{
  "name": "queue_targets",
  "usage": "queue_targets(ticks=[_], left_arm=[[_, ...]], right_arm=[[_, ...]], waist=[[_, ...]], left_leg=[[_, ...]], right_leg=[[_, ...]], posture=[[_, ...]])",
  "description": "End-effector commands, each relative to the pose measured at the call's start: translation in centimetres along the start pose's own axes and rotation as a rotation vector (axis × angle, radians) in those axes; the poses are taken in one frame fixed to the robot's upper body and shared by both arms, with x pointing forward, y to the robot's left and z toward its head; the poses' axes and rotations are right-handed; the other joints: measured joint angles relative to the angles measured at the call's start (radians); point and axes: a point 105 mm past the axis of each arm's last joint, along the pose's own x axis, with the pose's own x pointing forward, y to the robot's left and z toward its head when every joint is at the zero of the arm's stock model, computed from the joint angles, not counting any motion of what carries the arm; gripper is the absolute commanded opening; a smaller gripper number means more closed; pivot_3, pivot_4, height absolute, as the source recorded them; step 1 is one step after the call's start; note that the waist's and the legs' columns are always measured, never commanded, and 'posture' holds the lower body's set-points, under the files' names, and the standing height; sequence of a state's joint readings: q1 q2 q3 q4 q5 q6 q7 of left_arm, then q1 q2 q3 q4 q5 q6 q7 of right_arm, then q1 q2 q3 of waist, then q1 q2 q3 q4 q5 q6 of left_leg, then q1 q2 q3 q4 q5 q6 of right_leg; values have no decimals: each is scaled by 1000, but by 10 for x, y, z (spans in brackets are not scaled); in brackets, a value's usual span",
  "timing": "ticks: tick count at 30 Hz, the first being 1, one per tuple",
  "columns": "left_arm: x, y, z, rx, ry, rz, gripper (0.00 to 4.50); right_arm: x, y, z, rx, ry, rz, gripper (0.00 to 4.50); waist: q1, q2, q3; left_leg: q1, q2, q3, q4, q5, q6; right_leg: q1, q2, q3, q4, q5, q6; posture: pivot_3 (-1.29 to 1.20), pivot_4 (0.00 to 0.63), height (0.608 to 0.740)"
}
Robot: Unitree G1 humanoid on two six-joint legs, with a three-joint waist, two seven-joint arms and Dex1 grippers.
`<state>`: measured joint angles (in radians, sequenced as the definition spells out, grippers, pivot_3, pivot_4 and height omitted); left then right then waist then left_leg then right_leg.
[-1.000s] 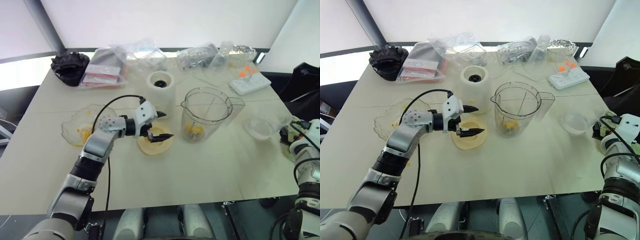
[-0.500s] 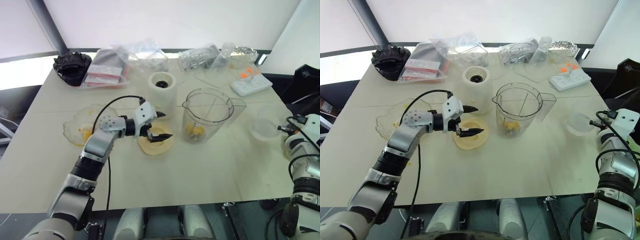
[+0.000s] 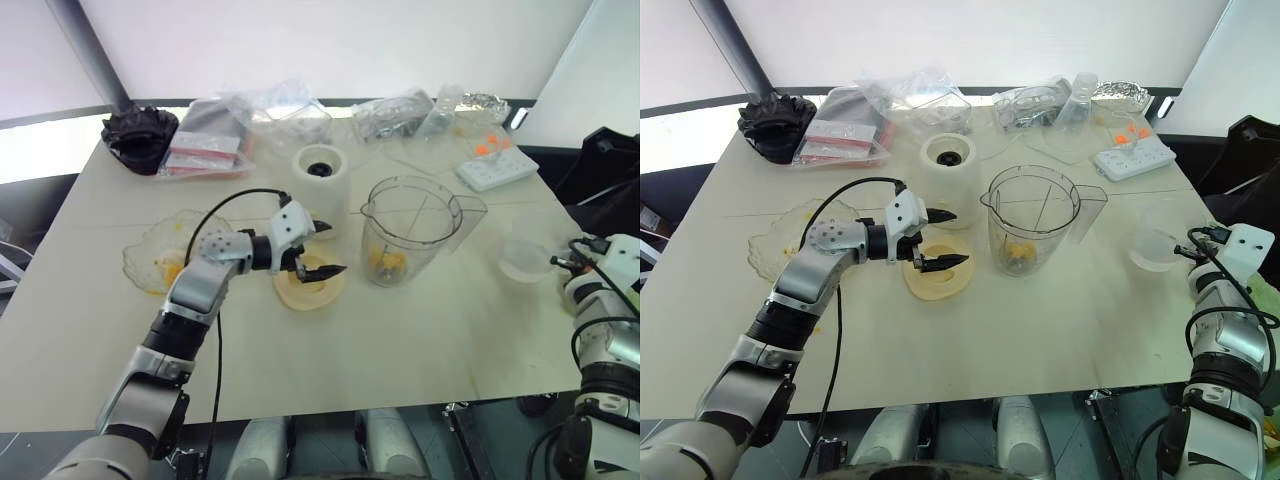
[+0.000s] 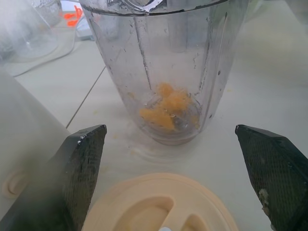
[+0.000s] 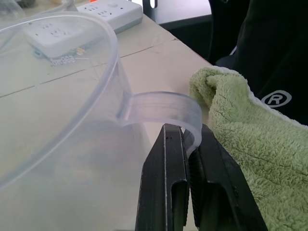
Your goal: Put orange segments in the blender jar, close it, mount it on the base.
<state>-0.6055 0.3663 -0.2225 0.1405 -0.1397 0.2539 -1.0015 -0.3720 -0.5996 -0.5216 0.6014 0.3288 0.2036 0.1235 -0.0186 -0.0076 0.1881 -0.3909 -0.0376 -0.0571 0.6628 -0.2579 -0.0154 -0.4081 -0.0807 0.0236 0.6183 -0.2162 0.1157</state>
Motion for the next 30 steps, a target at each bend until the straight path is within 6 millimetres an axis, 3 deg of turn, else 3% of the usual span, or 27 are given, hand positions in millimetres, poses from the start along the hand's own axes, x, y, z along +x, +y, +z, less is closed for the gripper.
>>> queue_targets(ticks=[1, 8, 22, 30], left_arm=[[3, 0, 19, 46, -43, -7, 4500], [6, -2, 22, 39, -51, -10, 4500], [6, -9, 32, 21, -76, -41, 4500], [5, -6, 39, -27, -139, -25, 4500]], right_arm=[[-2, 2, 0, 10, -9, 2, 26], [-8, 0, 14, 71, -86, -16, 26], [-39, 18, 72, 127, -250, 31, 26], [-65, 27, 130, 95, -349, 110, 26]], waist=[[0, 0, 0], [1, 0, 0], [4, 2, 1], [6, 3, 2]], left_leg=[[0, 0, 0, 0, 0, 0], [0, 0, -1, 0, 0, 0], [0, 0, -2, -1, 0, 0], [-1, 1, -2, -1, 0, 0]], right_leg=[[0, 0, 0, 0, 0, 0], [0, 0, 0, 0, 0, 0], [-1, 0, 1, 0, -1, -2], [-1, -1, 1, 0, -2, -2]], posture=[[0, 150, 740], [0, 150, 740], [0, 150, 740], [0, 150, 740]])
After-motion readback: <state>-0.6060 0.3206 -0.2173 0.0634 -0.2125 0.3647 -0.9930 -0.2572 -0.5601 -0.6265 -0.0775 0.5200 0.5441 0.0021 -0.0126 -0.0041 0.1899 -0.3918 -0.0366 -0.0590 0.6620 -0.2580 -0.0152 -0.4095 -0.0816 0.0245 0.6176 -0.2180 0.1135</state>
